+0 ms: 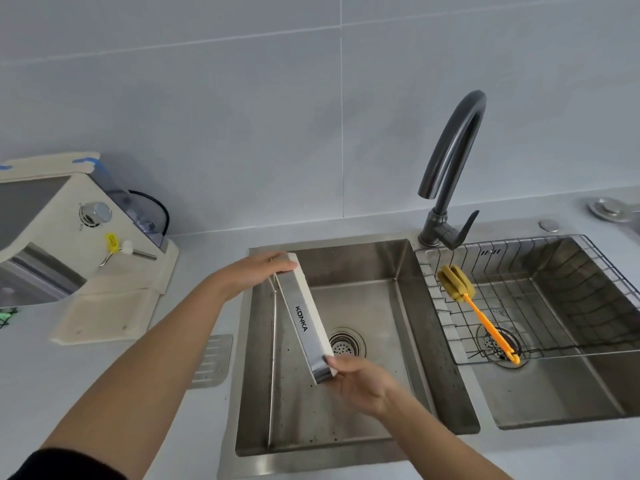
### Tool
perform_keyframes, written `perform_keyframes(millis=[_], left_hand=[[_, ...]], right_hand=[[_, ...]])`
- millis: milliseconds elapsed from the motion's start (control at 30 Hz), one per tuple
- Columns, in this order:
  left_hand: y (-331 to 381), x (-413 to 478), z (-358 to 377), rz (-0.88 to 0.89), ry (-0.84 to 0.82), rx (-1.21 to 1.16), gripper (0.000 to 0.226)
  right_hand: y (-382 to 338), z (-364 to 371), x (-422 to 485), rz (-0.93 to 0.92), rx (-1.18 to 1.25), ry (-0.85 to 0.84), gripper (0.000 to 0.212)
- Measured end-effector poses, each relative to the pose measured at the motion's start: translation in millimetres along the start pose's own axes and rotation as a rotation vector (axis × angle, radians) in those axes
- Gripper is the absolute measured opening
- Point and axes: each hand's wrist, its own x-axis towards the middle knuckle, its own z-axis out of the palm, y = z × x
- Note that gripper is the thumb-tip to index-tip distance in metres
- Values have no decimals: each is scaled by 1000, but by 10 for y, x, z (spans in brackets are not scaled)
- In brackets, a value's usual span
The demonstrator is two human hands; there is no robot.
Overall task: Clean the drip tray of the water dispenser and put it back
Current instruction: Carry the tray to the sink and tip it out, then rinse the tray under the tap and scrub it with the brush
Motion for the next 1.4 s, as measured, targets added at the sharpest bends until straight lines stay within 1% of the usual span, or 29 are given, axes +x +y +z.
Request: perform_keyframes(millis=[33,67,100,133,200,233,333,433,500,567,633,700,767,833,1000,1133,1233,1300,1333,1400], left_hand=[[-27,-9,22,1,19,-23,55],[-51,-17,66,0,23,-34,63],[-105,-14,118,-8,27,-46,63],[-150,-10,179,-8,29,-73,55],[-211,1,289,6,44,-175,31],[-206,-5,344,25,54,-240,28],[-190,22,496,57,176,-362,40],[-179,66,618,62,284,-418,40],[-160,86,691,56,328,-519,41],[-152,95,729,24,359,-600,47],[-156,122,750,-36,331,-670,51],[-144,129,761,-79,289,-758,47],[-142,142,770,-107,262,-835,37],[-162,170,781,-115,233,-863,32],[-259,254,798,-149,204,-886,37],[-353,329,809,-164,216,-916,37],[-351,350,815,-148,207,-935,35],[-335,358,809,-140,209,-958,35],[-320,355,807,-141,215,-971,35],[-289,355,816,-145,232,-991,32]], right_hand=[[-45,-34,-25,0,-38,-6,62],[-89,-77,-55,5,-76,-9,67],[-135,-114,-100,10,-115,-5,68],[-192,-152,-158,9,-165,13,67],[-318,-225,-277,-55,-296,68,65],[-388,-269,-323,-104,-359,89,66],[-606,-330,-438,-265,-553,191,76],[-792,-324,-522,-400,-780,286,78],[-879,-316,-545,-456,-908,310,80],[-940,-298,-555,-486,-993,315,86],[-986,-290,-566,-501,-1040,303,93],[-1026,-287,-582,-507,-1069,285,95],[-1045,-295,-593,-502,-1099,281,96],[-1047,-302,-597,-490,-1116,287,96],[-1045,-245,-602,-452,-1127,311,94],[-1058,-183,-560,-413,-1161,341,90],[-1110,-178,-542,-360,-1061,340,75],[-1178,-152,-577,-371,-953,366,68],[-1241,-149,-603,-385,-914,412,69],[-1430,-165,-633,-424,-834,565,68]])
